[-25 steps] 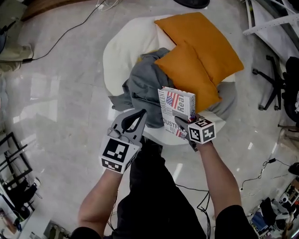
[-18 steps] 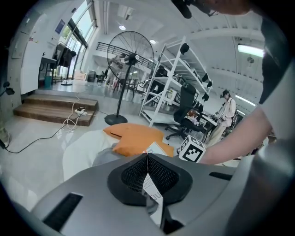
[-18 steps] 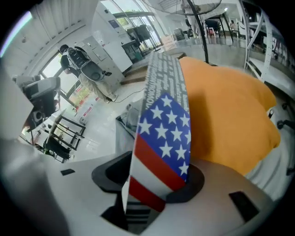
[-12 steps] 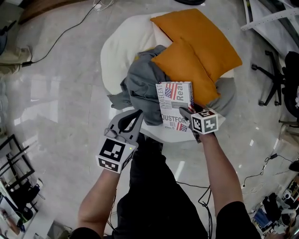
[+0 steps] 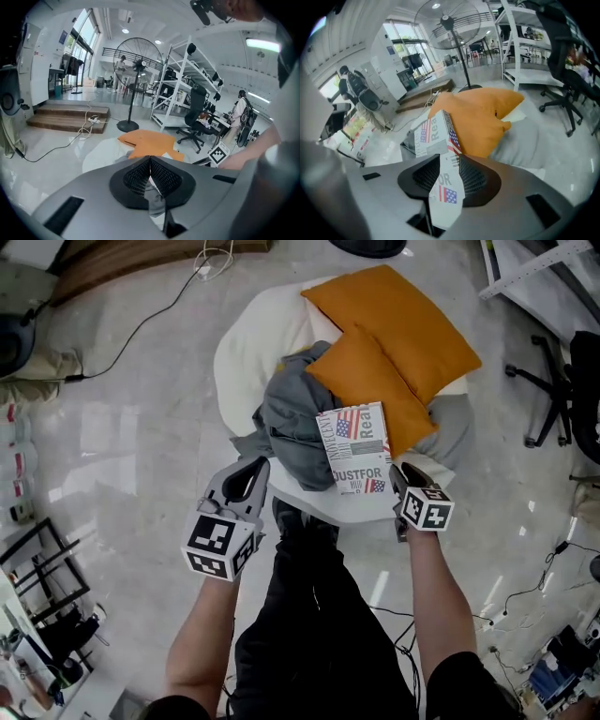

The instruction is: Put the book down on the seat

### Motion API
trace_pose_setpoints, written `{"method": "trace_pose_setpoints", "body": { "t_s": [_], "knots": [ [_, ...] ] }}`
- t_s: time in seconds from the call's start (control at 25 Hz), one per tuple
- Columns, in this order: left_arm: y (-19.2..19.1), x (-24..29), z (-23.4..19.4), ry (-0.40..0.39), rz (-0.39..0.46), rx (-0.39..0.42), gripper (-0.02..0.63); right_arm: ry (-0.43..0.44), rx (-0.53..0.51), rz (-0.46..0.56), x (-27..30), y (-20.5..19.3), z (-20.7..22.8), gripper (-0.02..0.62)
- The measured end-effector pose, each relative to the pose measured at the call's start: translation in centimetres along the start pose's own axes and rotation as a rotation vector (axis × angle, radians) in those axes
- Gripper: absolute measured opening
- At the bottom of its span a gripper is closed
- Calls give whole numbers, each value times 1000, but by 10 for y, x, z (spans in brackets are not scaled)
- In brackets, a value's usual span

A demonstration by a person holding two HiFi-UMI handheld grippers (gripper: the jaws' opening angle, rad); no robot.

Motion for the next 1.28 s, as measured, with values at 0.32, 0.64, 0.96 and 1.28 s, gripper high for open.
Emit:
{"method": "trace_pose_setpoints", "body": {
  "t_s": [0.32,0.64,0.96,1.28],
  "knots": [
    [84,-78,48,-34,68,8,3,73,222,285,-112,30,-61,67],
    [138,-169,82,-93,142,127,3,173,84,320,-225,59,-163,24],
    [123,-287,70,-138,209,155,3,226,11,433,-300,40,-306,17],
    [71,-387,38,-174,237,185,3,205,-16,512,-356,-16,-405,17]
  ]
}}
Point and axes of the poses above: the fingertips, and each gripper's own axes: x forward along the fingers, z to its right, y out of its top, the point moved 5 cm from there along -x, backward along the fingers, and after that the axes turned 8 degrees about y, right-handed, at the moved point
